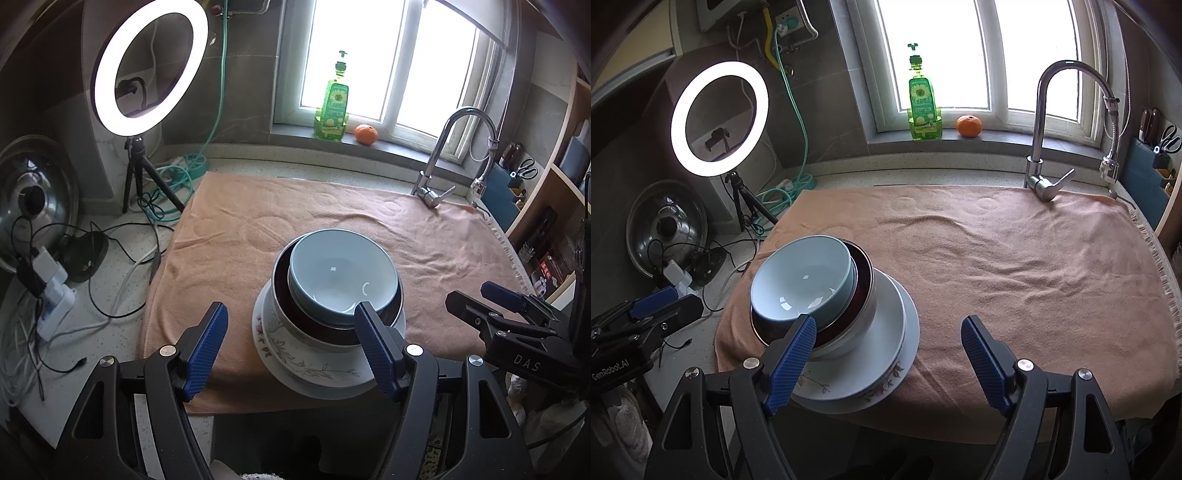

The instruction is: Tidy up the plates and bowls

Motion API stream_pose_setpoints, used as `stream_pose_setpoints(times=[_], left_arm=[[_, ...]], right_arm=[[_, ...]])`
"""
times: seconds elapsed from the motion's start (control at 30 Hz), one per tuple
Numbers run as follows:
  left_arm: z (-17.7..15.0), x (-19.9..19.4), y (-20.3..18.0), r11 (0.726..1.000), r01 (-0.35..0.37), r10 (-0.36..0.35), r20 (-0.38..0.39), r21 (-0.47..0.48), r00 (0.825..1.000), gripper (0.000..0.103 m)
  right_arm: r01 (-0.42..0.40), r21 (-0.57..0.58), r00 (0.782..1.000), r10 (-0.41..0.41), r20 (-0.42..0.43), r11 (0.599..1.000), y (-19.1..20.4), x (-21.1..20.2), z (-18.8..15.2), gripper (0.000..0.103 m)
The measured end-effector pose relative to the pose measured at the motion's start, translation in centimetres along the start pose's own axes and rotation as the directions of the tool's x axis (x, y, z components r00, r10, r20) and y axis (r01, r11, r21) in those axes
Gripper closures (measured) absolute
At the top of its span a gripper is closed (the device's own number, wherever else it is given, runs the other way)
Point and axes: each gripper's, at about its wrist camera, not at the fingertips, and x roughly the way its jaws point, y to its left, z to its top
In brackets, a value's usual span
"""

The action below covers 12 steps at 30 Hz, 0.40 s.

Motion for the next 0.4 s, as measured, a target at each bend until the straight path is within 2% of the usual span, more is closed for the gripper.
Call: stream_pose_setpoints(times=[0.4], left_arm=[[0.17,0.67,-0.03,1.0,-0.006,0.006,-0.003,0.007,1.0,0.032]], right_arm=[[0.002,0.015,1.0,-0.002,-0.011,1.0,-0.28,0.71,0.08,0.025]])
